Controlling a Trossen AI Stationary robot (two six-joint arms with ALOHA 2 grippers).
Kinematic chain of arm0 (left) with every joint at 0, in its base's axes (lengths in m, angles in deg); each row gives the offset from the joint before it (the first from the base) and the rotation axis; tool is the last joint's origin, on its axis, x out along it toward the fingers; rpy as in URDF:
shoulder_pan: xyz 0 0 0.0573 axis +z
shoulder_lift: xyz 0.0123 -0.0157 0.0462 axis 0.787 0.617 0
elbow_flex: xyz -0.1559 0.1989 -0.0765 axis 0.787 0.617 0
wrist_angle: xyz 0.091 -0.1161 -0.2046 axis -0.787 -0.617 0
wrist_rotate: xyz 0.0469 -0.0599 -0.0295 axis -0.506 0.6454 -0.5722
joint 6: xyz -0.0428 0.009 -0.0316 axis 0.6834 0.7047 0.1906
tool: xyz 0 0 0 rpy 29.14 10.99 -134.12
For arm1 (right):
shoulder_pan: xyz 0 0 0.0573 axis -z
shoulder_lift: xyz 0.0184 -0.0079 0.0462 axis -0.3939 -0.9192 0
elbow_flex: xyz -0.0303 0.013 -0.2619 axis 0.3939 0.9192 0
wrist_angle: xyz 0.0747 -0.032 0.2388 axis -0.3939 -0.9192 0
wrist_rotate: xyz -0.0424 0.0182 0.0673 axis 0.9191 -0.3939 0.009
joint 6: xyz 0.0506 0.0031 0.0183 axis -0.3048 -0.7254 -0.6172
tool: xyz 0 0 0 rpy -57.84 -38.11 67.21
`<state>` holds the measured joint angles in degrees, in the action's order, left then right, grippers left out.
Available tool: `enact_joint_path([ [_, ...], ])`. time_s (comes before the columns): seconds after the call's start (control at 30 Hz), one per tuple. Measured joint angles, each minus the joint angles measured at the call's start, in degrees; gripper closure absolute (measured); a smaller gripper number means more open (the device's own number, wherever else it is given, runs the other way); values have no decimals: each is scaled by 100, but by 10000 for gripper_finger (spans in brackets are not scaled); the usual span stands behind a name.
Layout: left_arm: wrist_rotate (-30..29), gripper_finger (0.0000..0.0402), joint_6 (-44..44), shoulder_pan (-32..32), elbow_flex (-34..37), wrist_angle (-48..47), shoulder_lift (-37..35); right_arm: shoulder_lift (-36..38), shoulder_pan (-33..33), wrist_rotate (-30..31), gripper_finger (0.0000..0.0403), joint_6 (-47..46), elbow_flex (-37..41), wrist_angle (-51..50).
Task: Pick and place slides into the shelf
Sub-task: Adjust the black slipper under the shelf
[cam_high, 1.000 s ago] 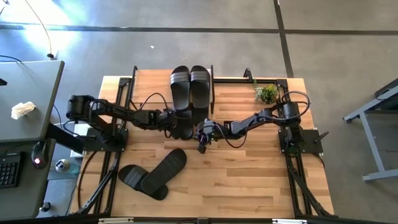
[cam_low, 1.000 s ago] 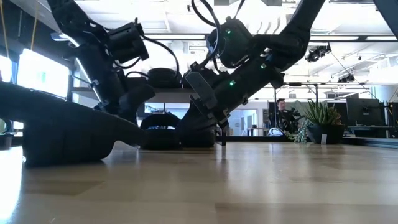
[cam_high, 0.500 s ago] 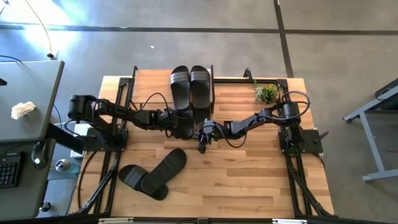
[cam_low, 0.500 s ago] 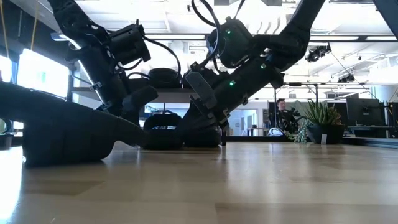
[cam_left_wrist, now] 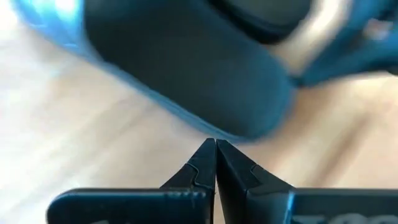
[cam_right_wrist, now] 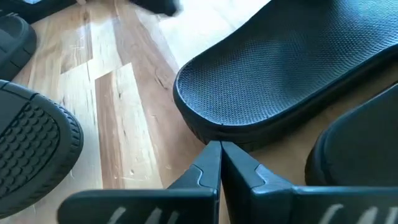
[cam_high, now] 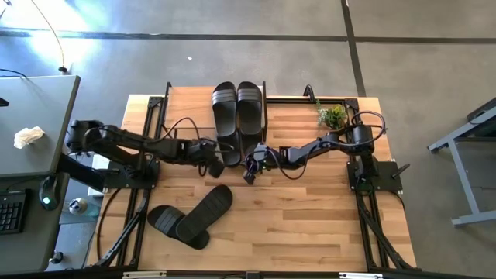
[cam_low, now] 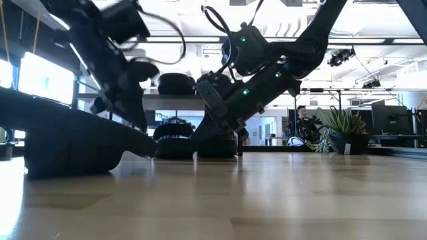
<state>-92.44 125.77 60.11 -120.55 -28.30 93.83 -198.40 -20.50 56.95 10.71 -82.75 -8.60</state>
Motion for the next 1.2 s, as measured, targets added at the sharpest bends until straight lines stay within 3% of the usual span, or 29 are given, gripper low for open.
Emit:
enact_joint_path([
  [0.2, 581, 401, -234, -635, -2, -112, -225, 0, 7, 213, 403, -45, 0, -5],
  [0.33, 78, 401, 67, -918, 0, -313, 40, 0, 12, 321, 403, -146, 0, -11],
  [0.57, -1130, 401, 336, -740, 2, -332, 558, 0, -9, 242, 403, -141, 0, 4],
  [1.2, -1258, 401, -176, -357, 4, 522, 1408, 0, -97, 301, 403, -145, 0, 66],
])
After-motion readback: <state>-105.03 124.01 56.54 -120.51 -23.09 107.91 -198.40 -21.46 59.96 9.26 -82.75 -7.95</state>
